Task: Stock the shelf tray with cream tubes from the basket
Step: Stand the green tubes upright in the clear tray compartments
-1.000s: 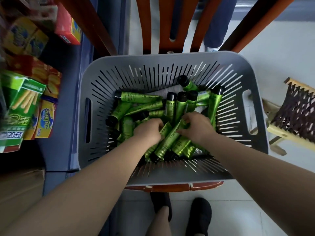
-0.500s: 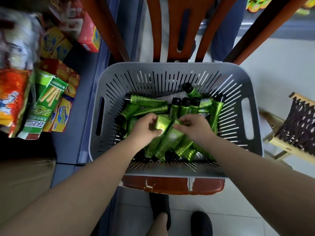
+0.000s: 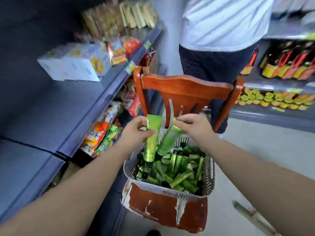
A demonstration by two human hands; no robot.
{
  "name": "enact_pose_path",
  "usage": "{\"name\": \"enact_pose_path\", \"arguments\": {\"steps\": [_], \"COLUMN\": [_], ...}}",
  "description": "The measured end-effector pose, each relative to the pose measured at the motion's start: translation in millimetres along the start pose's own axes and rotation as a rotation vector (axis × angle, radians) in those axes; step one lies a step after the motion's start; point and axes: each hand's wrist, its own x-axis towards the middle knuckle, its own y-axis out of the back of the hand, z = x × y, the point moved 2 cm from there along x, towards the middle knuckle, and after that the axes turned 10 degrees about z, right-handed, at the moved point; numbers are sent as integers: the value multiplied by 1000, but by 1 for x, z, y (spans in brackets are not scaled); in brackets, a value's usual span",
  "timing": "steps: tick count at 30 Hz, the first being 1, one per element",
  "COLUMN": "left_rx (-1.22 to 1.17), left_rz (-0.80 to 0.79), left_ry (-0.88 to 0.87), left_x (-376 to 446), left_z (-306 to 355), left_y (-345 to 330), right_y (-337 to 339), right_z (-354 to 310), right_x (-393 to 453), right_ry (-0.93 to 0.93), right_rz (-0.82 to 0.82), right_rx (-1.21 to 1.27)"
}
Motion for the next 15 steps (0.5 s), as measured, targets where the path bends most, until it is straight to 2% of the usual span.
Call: {"name": "enact_pose_path", "arguments": {"steps": [8,15], "left_rx": [-57,-78], "left_rz": [192,398], "left_ry": [-216,-409], "left_x": [-98,-193], "left_z": [192,297], "left_y": [103,195], "right_y": [36,16], "right_z": [-209,-341], "right_x": [-44,-99], "right_ry": [193,382], "right_rz": [-140,-250], "right_rx": [269,304]}}
